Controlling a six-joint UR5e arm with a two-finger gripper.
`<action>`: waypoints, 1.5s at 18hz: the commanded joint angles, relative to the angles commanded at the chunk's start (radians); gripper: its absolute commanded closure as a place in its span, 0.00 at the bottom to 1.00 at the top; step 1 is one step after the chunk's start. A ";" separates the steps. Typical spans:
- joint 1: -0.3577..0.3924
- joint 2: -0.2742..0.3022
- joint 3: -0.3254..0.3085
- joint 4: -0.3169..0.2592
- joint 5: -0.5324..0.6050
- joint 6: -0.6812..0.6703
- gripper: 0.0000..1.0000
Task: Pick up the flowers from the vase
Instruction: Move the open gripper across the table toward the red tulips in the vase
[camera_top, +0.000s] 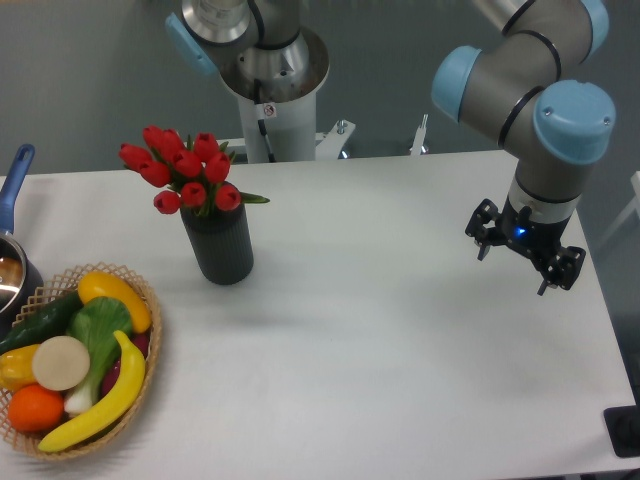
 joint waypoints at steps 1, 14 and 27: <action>0.000 0.003 -0.006 0.002 0.000 0.000 0.00; 0.008 0.127 -0.211 0.159 -0.179 -0.193 0.00; 0.012 0.388 -0.606 0.373 -0.629 -0.193 0.00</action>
